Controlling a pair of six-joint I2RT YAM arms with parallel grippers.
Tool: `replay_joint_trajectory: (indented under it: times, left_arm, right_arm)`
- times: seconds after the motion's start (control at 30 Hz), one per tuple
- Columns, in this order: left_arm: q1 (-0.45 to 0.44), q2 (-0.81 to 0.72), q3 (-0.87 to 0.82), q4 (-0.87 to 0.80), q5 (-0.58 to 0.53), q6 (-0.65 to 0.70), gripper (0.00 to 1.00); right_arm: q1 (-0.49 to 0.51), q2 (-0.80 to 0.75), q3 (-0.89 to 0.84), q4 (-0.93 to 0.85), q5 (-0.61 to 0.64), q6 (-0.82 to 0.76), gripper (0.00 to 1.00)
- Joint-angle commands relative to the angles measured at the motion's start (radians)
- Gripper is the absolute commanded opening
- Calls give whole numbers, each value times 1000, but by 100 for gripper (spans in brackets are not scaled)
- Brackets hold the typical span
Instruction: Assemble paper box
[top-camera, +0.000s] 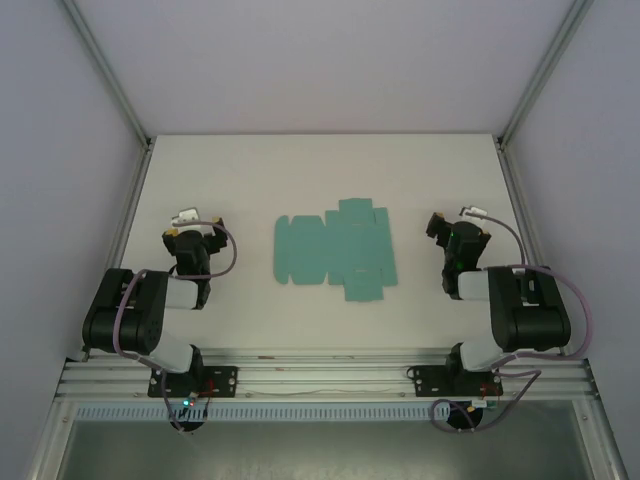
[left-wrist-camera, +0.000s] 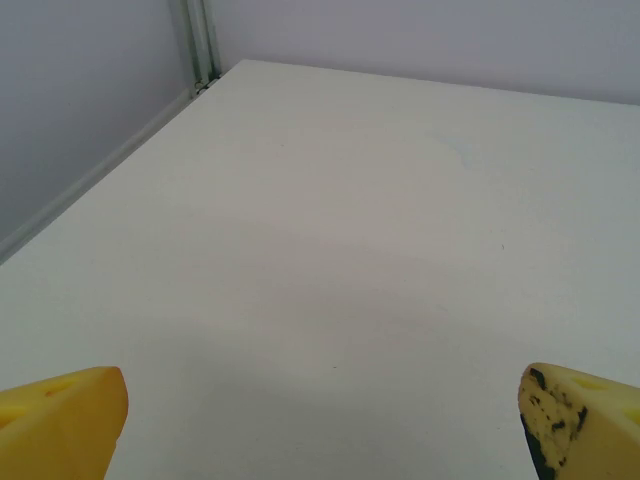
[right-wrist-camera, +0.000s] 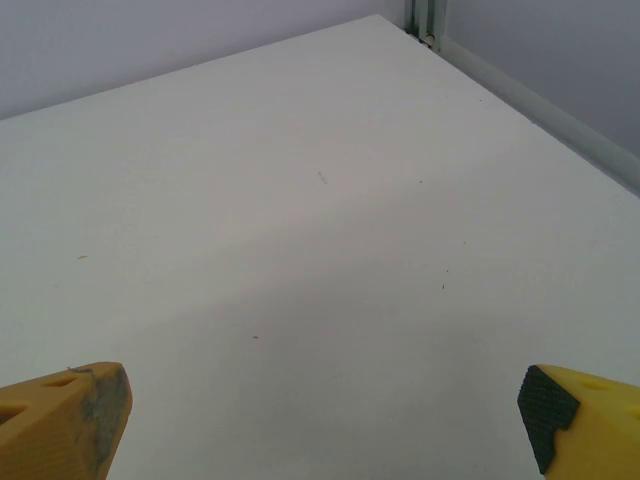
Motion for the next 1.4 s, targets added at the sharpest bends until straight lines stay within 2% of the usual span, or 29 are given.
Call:
replay_joint_trajectory:
  times: [0.0,1.2,1.37]
  left_arm:
    - [4,-5,4,39,12,1,100]
    - [-11,-5,18,31,0,22,100]
    - [-11,-190,109,-304,-40,-18,100]
  right_arm:
    - [-4,-15,8,-2,-1,9,100]
    - [-2,-18,8,2,4,11,100]
    - [-2,-134,111,-269,-23,-4,100]
